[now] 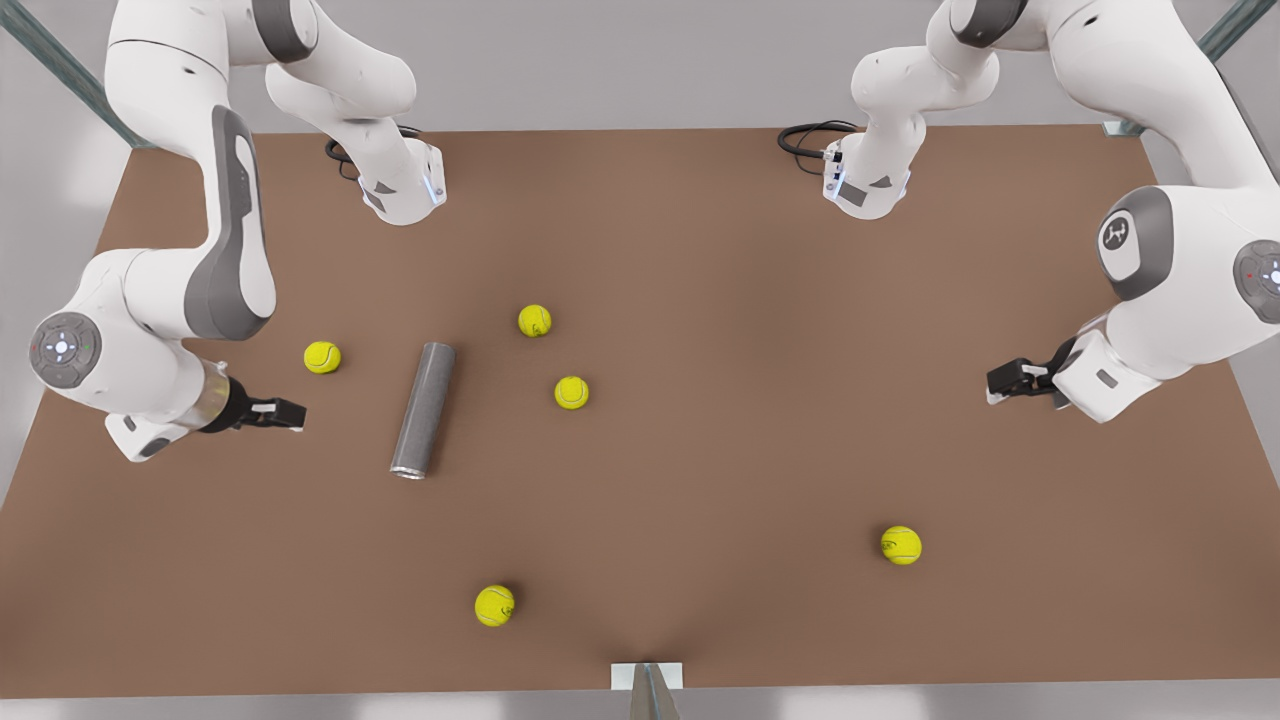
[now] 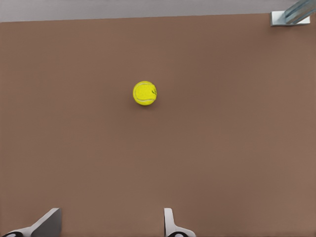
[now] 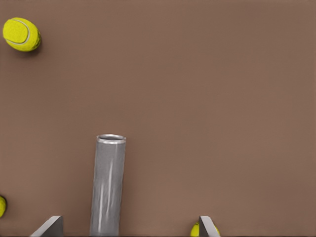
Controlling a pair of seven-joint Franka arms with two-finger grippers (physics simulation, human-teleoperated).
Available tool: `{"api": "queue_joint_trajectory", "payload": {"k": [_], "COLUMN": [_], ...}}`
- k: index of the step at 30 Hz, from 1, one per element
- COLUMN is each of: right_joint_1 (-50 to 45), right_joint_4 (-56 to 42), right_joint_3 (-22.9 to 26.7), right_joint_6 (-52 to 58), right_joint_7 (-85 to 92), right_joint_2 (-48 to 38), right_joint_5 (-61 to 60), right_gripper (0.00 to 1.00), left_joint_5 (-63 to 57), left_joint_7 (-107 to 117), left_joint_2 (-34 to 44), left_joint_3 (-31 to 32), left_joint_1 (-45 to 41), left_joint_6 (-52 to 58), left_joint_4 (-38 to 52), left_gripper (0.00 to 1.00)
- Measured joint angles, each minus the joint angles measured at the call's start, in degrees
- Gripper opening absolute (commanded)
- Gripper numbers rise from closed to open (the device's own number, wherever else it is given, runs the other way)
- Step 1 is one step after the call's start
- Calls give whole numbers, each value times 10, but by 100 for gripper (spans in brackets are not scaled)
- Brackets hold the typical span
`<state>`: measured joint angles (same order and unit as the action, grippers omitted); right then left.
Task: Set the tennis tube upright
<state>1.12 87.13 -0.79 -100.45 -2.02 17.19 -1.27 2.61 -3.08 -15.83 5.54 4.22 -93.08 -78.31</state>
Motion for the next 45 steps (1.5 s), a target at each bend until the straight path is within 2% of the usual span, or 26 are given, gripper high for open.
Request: {"api": "queue_joint_trajectory", "payload": {"k": [5, 8, 10, 12, 14, 15, 17, 19, 23, 32, 37, 45], "right_joint_1": [4, 1, 3, -1, -4, -16, -51, -70, -15, -10, -41, -35], "right_joint_4": [-3, 14, 78, 106, 177, 217, 275, 361, 405, 446, 452, 473], "right_joint_3": [0, 0, -13, -19, -68, -77, -79, -86, -89, -90, -90, -90], "right_joint_6": [15, 3, -46, -46, -65, -87, -136, -244, -312, -422, -443, -486], "right_joint_7": [2, 1, 0, -1, -15, -81, -130, -170, -120, -104, -100, -93], "right_joint_2": [2, 27, 17, 15, -28, -45, -67, -91, -67, -11, -1, 16], "right_joint_5": [-1, -3, -4, -11, -32, -53, -65, -63, -58, -57, -57, -42], "right_gripper": [100, 100, 100, 100, 100, 100, 100, 100, 100, 100, 100, 100], "left_joint_5": [2, 45, 115, 179, 232, 250, 274, 288, 297, 302, 305, 304], "left_joint_7": [4, 5, 10, 10, 8, 8, 3, 3, 7, 11, 11, 9], "left_joint_2": [0, -18, -47, -78, -104, -116, -132, -134, -138, -143, -142, -142], "left_joint_3": [1, 9, 8, 8, 8, 8, 8, 9, 9, 9, 9, 9], "left_joint_1": [-12, -8, -2, -5, -9, -9, -9, -13, -30, -26, -26, -26], "left_joint_6": [2, 1, -1, -44, -47, -47, -47, -47, -64, -60, -54, -54], "left_joint_4": [0, 0, 0, -3, -3, -2, -1, -2, -6, -13, -13, -13], "left_gripper": [99, 99, 100, 100, 100, 100, 100, 100, 100, 100, 100, 100]}}
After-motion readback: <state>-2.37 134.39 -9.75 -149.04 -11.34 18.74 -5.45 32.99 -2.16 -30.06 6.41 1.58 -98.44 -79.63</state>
